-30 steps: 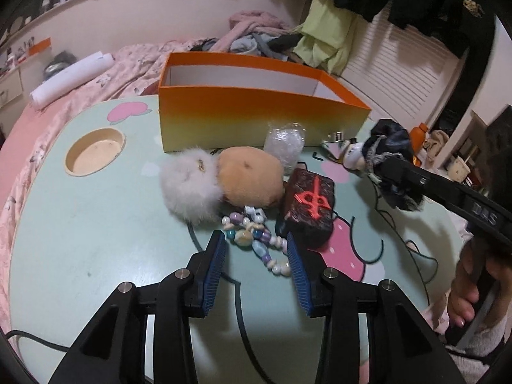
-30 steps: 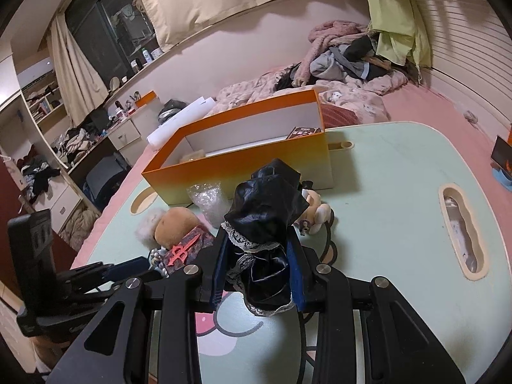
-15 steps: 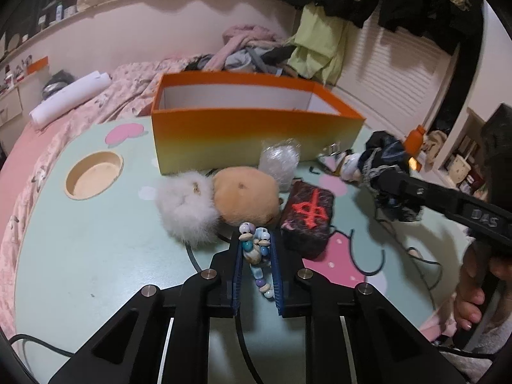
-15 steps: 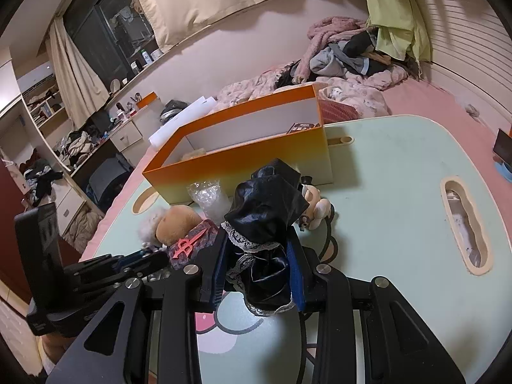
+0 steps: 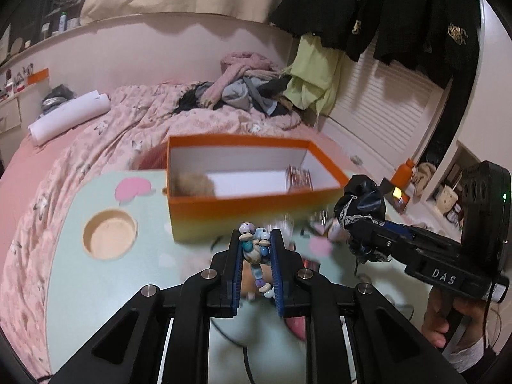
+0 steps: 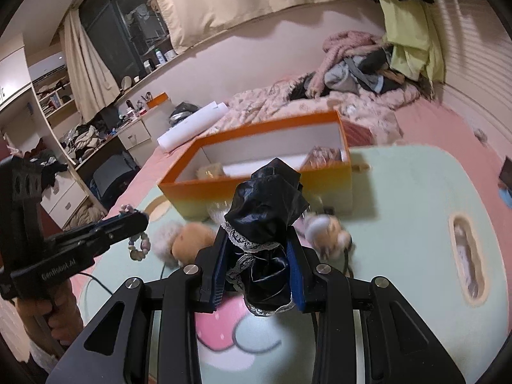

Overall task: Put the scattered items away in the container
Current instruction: 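Carry bracelet into orange box with left tool while right tool drops black cloth in, then withdraw both tools from the orange box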

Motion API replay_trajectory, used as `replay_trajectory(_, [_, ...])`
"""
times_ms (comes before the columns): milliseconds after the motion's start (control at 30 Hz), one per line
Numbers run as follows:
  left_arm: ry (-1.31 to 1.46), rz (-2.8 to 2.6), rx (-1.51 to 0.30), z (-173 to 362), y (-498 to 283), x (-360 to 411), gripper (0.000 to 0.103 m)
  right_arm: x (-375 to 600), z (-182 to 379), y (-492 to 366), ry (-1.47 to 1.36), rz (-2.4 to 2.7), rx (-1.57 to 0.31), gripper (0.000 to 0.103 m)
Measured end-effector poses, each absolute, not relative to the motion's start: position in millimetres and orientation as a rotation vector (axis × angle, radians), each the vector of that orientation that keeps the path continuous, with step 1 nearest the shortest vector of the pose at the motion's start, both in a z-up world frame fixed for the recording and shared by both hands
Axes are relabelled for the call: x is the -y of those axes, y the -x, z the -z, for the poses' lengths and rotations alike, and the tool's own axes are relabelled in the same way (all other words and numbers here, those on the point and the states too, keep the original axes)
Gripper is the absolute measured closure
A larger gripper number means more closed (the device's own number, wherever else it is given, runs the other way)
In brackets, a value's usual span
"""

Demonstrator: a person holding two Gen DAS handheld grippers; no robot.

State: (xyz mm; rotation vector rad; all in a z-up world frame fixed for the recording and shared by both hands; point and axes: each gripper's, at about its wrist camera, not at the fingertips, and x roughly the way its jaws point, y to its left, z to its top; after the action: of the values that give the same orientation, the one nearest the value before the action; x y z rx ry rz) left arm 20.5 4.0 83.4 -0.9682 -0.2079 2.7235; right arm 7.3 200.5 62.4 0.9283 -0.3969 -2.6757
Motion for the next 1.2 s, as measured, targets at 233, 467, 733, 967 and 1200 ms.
replay_trajectory(233, [0.95, -2.731, 0.187, -107, 24, -4, 0.088, -203, -96, 36, -0.867, 2.691, 0.37, 0.069])
replay_trajectory(467, [1.008, -2.75, 0.191, -105, 84, -1, 0.088, -204, -102, 95, -0.941, 2.694, 0.338, 0.069])
replay_trajectory(733, [1.102, -2.709, 0.264, -81, 137, 4, 0.084, -192, -70, 149, -1.099, 2.616, 0.291, 0.062])
replay_trajectory(967, [1.065, -2.782, 0.326, -74, 132, 16, 0.043, -198, -68, 155, -1.171, 2.772, 0.258, 0.037])
replay_trajectory(1200, [1.004, -2.818, 0.303, -88, 75, 24, 0.025, -207, -86, 96, -1.046, 2.788, 0.319, 0.036])
